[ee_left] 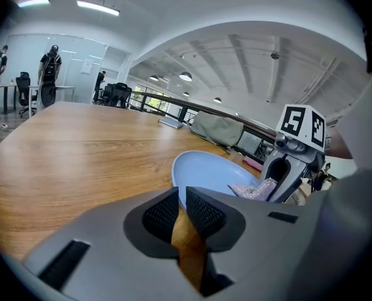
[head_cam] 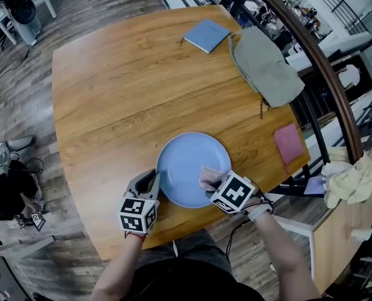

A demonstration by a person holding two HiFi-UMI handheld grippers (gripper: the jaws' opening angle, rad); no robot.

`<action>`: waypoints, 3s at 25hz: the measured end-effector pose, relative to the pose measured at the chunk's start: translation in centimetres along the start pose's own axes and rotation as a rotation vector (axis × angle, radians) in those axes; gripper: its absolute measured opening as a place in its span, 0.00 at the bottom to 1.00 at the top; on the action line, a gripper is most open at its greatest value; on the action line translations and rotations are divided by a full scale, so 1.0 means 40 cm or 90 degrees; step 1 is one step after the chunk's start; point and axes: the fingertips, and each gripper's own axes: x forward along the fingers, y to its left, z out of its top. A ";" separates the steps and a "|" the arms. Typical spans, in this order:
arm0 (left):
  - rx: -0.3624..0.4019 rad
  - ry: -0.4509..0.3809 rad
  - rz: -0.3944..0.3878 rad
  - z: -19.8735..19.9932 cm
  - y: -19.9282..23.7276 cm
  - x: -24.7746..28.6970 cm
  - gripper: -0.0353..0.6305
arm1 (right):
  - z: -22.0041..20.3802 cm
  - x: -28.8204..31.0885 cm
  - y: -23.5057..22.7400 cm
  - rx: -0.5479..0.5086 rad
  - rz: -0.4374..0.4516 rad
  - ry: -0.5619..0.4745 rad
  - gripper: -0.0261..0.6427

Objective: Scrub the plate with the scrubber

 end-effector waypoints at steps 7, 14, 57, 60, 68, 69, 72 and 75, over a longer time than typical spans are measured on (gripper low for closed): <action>-0.008 -0.004 -0.002 0.003 -0.001 0.001 0.10 | 0.022 0.036 0.091 -0.025 0.082 0.011 0.18; -0.012 -0.006 -0.001 0.003 0.001 0.001 0.10 | 0.102 0.092 0.183 -0.056 0.194 0.013 0.18; 0.014 0.000 -0.017 0.000 0.000 0.002 0.09 | 0.076 0.042 0.023 0.147 0.117 -0.127 0.18; 0.012 -0.002 -0.017 0.003 0.000 0.002 0.09 | 0.089 0.065 0.086 0.117 0.160 -0.107 0.18; 0.013 -0.002 -0.012 0.004 0.001 0.003 0.09 | 0.193 0.096 0.137 0.069 0.219 -0.104 0.18; 0.012 -0.002 -0.011 0.004 0.000 0.003 0.09 | 0.206 0.096 0.130 0.073 0.222 -0.112 0.18; 0.011 -0.003 -0.008 0.005 0.000 0.002 0.09 | 0.243 0.091 0.099 0.098 0.224 -0.144 0.18; 0.012 -0.002 -0.006 0.003 0.002 0.000 0.09 | 0.268 0.082 0.057 0.128 0.210 -0.177 0.18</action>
